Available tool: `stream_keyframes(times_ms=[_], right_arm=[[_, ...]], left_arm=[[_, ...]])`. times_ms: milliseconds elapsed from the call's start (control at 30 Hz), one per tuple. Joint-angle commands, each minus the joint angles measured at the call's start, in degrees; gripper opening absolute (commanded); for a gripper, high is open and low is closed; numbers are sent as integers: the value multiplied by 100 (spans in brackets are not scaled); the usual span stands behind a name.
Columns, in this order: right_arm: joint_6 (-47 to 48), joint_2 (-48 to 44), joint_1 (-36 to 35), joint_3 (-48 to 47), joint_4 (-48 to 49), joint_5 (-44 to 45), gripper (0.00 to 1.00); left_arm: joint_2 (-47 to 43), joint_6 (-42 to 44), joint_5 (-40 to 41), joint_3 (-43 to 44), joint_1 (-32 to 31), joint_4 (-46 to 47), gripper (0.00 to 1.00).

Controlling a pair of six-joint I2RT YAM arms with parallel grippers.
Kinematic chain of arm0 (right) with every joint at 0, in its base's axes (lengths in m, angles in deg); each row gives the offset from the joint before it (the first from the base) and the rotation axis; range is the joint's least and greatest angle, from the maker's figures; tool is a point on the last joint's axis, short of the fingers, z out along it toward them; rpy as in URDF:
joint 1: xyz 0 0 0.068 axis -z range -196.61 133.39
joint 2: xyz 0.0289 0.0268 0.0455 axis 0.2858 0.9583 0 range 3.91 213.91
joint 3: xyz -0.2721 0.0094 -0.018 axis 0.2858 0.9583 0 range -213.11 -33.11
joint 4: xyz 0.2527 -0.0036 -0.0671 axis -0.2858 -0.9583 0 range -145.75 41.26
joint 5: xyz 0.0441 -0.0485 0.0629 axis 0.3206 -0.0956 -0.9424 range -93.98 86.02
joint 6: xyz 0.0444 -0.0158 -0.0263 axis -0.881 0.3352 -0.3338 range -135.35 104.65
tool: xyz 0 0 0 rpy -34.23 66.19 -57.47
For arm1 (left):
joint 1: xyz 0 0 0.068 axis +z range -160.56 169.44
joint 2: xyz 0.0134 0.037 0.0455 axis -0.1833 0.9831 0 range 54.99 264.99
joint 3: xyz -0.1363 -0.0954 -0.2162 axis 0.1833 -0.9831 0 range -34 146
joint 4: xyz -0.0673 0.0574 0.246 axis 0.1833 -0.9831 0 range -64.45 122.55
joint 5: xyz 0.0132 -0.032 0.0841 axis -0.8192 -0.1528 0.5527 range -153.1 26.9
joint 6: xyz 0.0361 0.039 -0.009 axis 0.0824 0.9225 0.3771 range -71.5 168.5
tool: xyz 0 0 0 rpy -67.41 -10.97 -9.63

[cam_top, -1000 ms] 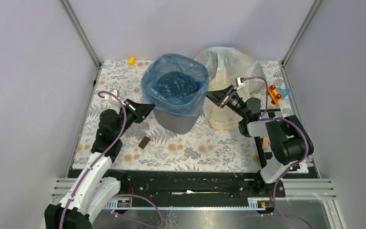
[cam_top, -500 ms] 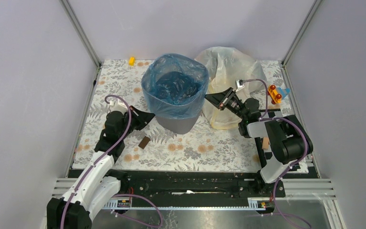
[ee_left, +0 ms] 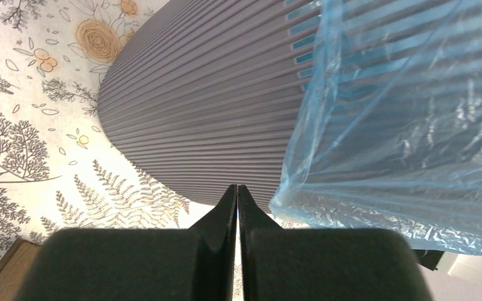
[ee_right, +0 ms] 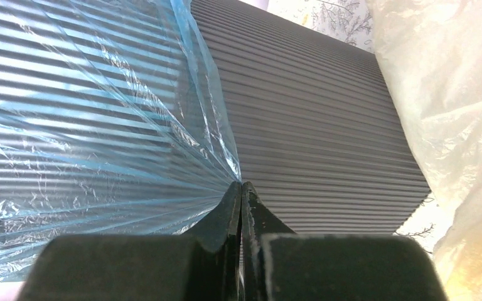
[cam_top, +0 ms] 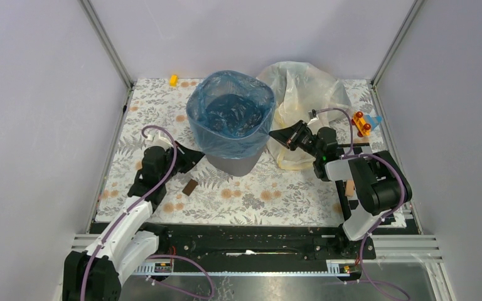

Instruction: Put the trash bags into the trash bin

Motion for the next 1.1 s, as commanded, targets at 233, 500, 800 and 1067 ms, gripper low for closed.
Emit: stream_keyframes(times_ms=[233, 500, 800, 1067], right_arm=[[572, -118, -23, -178, -398, 116, 1], [646, -216, -23, -311, -588, -26, 1], [542, -232, -24, -355, -477, -128, 7], [530, -260, -23, -409, -449, -204, 8]], left_arm=[[-102, -224, -567, -87, 929, 180, 0], [54, -755, -2184, 16, 2372, 1168, 41], [870, -1694, -2661, 240, 2408, 2857, 56], [1656, -2277, -2609, 495, 2398, 3997, 51]])
